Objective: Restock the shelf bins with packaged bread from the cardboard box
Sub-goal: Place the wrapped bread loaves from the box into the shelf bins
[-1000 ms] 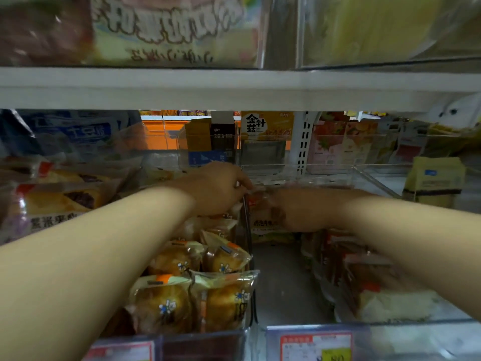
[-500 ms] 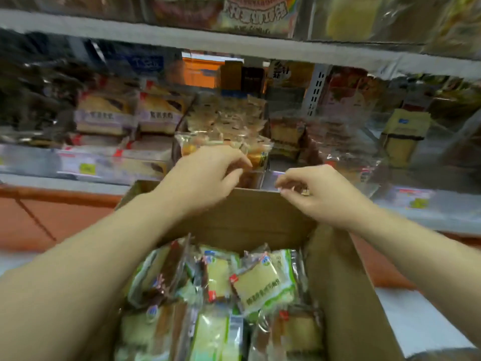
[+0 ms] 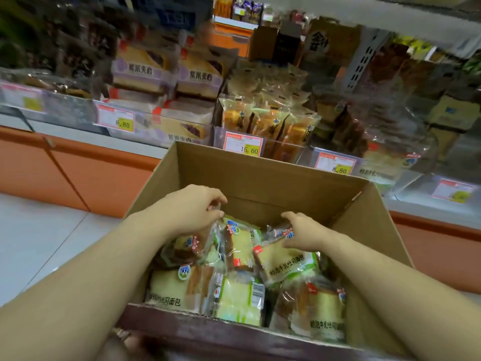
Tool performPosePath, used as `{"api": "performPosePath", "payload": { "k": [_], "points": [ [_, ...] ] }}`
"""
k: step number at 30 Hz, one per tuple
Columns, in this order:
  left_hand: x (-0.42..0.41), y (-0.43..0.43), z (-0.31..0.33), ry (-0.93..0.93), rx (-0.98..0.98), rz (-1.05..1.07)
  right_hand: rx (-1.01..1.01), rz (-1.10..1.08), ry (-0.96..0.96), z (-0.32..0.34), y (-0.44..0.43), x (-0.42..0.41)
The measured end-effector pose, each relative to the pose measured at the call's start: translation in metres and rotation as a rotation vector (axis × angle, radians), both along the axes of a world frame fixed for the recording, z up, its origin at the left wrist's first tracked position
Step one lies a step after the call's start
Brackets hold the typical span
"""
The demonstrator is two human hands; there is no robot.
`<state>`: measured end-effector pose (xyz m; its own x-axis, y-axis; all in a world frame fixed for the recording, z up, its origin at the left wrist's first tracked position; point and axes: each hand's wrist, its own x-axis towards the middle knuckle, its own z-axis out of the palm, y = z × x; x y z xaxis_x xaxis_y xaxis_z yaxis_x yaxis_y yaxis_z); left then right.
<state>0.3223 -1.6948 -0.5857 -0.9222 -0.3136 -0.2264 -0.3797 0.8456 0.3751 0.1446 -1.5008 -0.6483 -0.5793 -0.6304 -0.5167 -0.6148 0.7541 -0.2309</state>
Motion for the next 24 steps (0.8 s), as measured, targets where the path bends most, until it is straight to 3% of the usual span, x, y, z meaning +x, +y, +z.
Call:
{"api": "performPosePath", "payload": {
  "k": [6,10,14,17,20,22,24],
  "points": [
    [-0.004,-0.005,-0.001,-0.016,-0.011,-0.022,-0.074,-0.194,-0.142,-0.015,0.0,-0.007],
    [-0.006,0.001,0.001,0.029,0.042,-0.046,-0.092,0.057,-0.012,0.01,-0.002,0.002],
    [-0.006,0.01,0.006,0.063,0.211,-0.093,-0.386,0.109,0.08,0.05,0.005,0.018],
    [-0.009,0.021,0.011,0.121,0.332,-0.128,-0.688,-0.003,-0.095,0.072,0.019,0.027],
    [-0.014,0.029,0.016,0.283,0.417,-0.073,-0.827,-0.141,-0.281,0.078,0.03,0.03],
    [-0.016,0.03,0.02,0.361,0.388,-0.018,-0.743,-0.166,-0.351,0.077,0.036,0.027],
    [-0.016,0.028,0.022,0.419,0.319,0.05,-0.35,-0.051,-0.21,0.073,0.041,0.02]
  ]
}}
